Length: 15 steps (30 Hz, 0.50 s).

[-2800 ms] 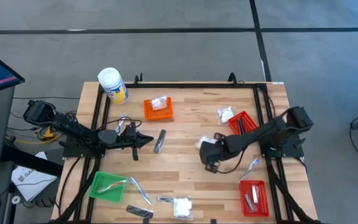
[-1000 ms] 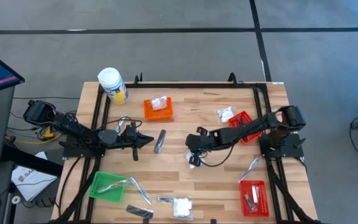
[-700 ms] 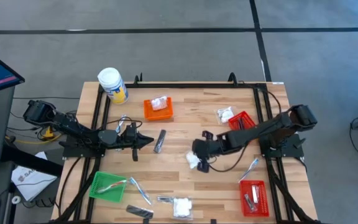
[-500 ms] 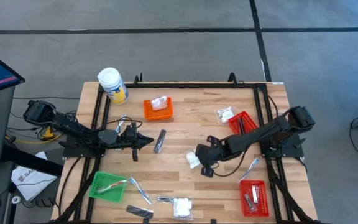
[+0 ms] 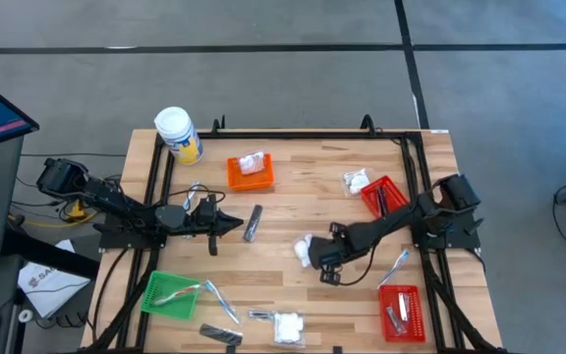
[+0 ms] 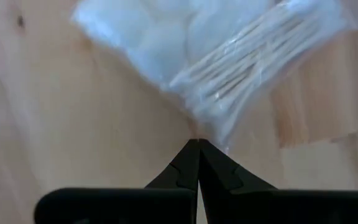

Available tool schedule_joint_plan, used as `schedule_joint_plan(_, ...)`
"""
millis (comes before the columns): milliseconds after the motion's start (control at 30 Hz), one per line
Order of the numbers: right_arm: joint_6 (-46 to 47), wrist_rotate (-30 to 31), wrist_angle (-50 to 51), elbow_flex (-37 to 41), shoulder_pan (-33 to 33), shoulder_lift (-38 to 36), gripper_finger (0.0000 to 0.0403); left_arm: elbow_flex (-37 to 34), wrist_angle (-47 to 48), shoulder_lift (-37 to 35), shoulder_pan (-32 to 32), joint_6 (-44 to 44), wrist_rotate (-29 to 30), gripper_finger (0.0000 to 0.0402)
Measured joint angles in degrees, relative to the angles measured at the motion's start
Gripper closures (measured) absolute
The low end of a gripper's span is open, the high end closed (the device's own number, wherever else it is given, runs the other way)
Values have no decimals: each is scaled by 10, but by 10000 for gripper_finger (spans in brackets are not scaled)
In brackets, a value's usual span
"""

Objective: Pick & Place Travel size toiletries
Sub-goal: Put the white cotton pack into the orange basket

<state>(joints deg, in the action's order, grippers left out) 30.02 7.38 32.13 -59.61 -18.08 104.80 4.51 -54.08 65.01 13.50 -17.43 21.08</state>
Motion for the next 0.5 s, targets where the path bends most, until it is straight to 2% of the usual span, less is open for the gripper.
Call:
schedule_joint_plan(233, -19, -7, -17, 1, 17, 2, 403, 0, 0, 0, 0, -10, 0, 400)
schedule_joint_plan(500, -42, 8, -86, 1, 31, 3, 403, 0, 1, 18, -3, -49, 0, 400)
